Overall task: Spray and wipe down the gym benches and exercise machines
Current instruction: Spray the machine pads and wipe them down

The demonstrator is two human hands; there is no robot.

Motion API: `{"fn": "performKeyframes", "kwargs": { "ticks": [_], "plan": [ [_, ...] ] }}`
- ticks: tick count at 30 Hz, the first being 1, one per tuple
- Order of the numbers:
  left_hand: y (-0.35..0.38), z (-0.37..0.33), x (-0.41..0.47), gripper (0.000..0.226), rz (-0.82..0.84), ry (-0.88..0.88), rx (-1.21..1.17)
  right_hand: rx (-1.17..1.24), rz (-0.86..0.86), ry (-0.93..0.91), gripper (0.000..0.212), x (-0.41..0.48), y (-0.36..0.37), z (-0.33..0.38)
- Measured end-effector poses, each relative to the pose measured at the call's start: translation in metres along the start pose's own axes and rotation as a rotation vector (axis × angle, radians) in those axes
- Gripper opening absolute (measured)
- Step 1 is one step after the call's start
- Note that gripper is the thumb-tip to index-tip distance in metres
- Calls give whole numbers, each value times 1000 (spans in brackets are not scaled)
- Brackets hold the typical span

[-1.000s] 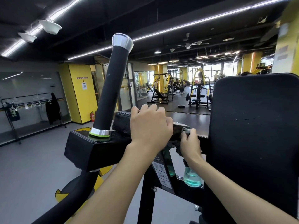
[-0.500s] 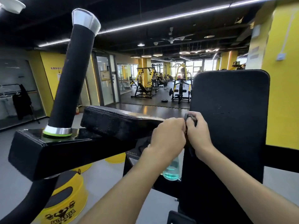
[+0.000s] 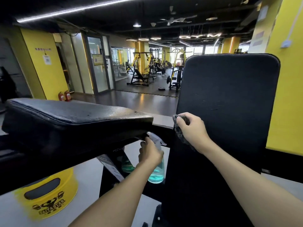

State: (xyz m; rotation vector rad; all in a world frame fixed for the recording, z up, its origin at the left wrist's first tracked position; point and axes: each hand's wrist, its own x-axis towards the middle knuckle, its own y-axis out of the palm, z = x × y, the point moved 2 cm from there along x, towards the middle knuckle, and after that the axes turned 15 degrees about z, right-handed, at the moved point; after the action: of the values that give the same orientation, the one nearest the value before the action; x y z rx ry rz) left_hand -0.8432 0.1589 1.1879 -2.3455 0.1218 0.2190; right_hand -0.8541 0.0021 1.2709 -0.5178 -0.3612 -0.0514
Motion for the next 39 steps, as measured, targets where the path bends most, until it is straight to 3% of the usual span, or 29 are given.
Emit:
{"fn": "performKeyframes", "kwargs": {
  "ticks": [7,16,21,25,27,28,30,35,39],
  "plan": [
    [17,13,22,74,-37,-50,-118,-15,13,-65,13,3,4,-6],
    [24,23,2,59,-142,201,-242,0,-6,5,13,0,3,-2],
    [-2,7,-25,6,-138,361,-175,57,-11,80,16,-7,1,5],
    [-24,-44,-49,21,128,597,-189,78,-154,110,16,-25,-16,19],
    [-33,-73,-60,20,284,683,-283,93,-252,116,16,-35,-35,28],
    [-37,-89,-66,30,369,712,-331,65,-310,118,16,-41,-49,35],
    [-39,-117,-76,39,521,732,-350,-52,-418,130,19,-58,-79,49],
    [-23,-183,-117,29,874,833,-217,-345,-580,196,25,-119,-155,97],
    [-12,-221,-138,31,1037,888,-105,-528,-675,242,29,-161,-192,138]
  ]
}}
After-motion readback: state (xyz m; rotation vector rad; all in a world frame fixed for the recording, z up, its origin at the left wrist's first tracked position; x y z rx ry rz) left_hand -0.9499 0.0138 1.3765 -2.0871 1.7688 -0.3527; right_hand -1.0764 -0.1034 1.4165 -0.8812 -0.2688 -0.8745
